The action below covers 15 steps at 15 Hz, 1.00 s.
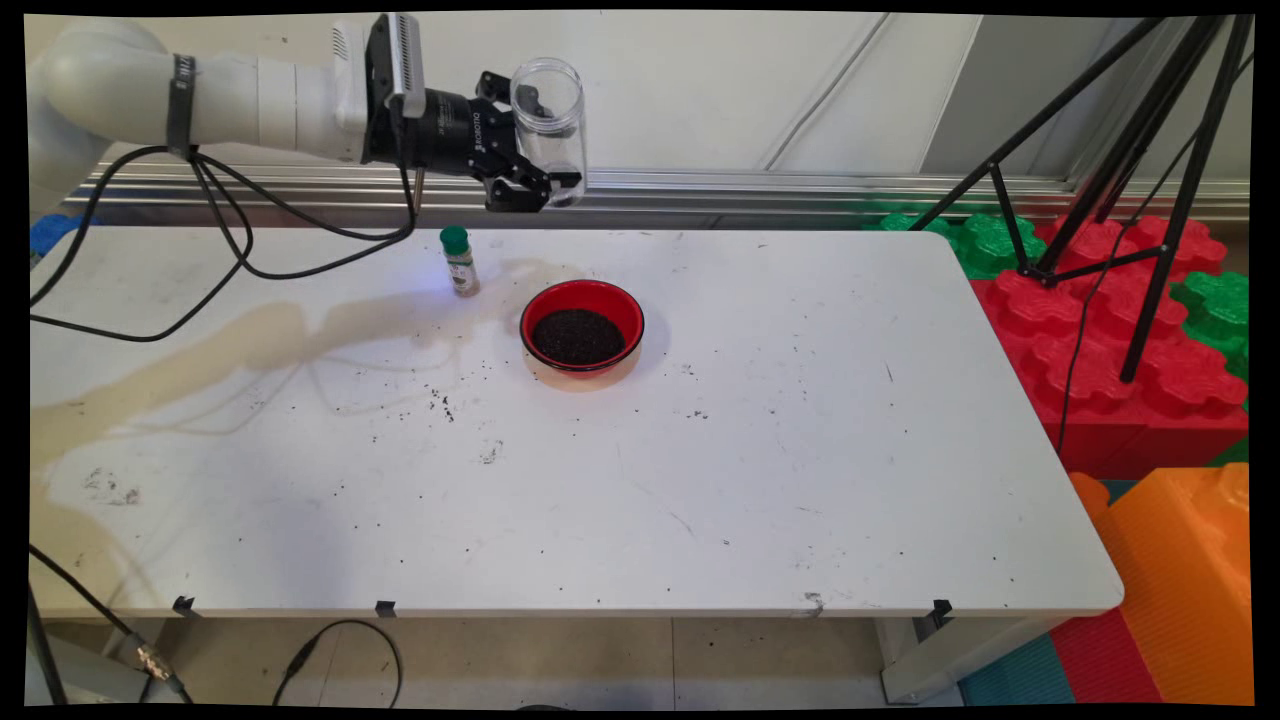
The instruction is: Pour the black seasoning powder in the red bowl, then place the picked object on the table
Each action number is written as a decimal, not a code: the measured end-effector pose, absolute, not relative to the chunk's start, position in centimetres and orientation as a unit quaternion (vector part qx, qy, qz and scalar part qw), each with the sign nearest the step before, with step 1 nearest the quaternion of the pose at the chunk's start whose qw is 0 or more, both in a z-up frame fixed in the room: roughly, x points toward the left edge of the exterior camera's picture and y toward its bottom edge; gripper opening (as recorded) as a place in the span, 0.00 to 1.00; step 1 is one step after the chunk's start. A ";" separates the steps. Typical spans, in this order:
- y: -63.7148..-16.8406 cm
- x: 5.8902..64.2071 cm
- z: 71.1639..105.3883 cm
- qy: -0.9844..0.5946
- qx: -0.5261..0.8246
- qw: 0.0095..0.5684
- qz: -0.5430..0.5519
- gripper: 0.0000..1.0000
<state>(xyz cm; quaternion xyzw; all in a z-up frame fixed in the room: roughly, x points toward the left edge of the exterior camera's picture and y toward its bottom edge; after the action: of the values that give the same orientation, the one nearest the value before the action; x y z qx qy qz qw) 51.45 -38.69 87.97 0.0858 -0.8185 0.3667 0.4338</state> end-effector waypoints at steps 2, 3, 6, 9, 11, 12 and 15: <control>-38.4 51.5 88.0 -0.817 0.103 0.448 0.348 0.00; -38.1 51.6 88.0 -0.816 0.112 0.456 0.338 0.00; -37.4 51.7 88.1 -0.813 0.137 0.477 0.306 0.00; -36.3 51.9 88.0 -0.810 0.156 0.495 0.274 0.00; -35.4 52.0 87.8 -0.808 0.166 0.508 0.249 0.00; -35.0 52.0 87.7 -0.807 0.170 0.512 0.240 0.00; -33.5 52.3 87.0 -0.805 0.179 0.526 0.208 0.00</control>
<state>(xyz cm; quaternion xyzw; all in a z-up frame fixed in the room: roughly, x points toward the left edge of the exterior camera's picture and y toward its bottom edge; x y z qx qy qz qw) 52.26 -33.45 87.00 0.1789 -0.8052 0.2077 0.5259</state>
